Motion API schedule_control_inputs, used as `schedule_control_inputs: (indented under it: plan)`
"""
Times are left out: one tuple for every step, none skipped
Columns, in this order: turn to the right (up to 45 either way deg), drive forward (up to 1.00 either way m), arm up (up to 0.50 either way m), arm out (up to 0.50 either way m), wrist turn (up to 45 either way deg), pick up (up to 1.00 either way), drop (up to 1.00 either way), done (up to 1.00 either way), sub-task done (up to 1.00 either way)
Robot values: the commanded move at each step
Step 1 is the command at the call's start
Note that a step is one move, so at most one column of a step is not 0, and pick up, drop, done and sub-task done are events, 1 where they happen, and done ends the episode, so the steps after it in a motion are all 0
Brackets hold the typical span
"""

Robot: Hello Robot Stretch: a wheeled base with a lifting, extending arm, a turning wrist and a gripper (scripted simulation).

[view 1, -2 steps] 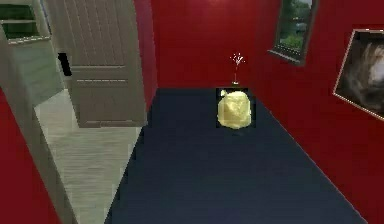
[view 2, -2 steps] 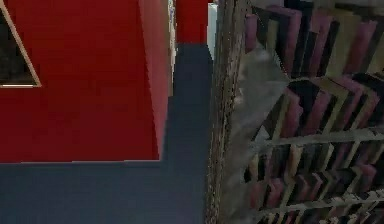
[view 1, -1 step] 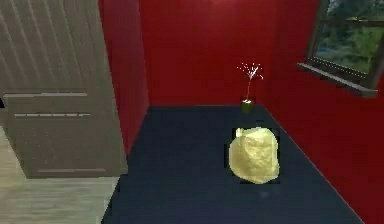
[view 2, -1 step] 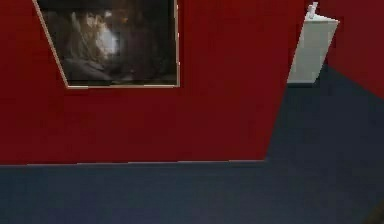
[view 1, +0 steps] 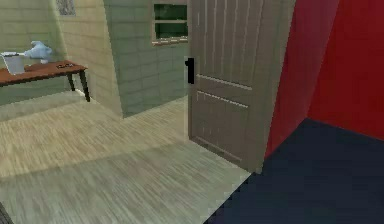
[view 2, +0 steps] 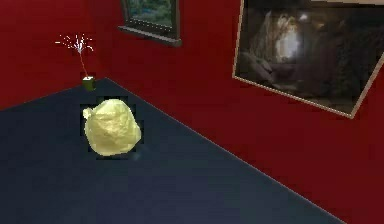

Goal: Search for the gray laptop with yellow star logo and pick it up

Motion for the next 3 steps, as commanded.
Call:
schedule_control_inputs:
  plan:
    - [-12.0, 0.00, 0.00, 0.00, 0.0, 0.00, 0.00, 0.00, 0.00]
    - [0.0, 1.00, 0.00, 0.00, 0.0, 0.00, 0.00, 0.00, 0.00]
    - [-9.0, 0.00, 0.00, 0.00, 0.0, 0.00, 0.00, 0.00, 0.00]
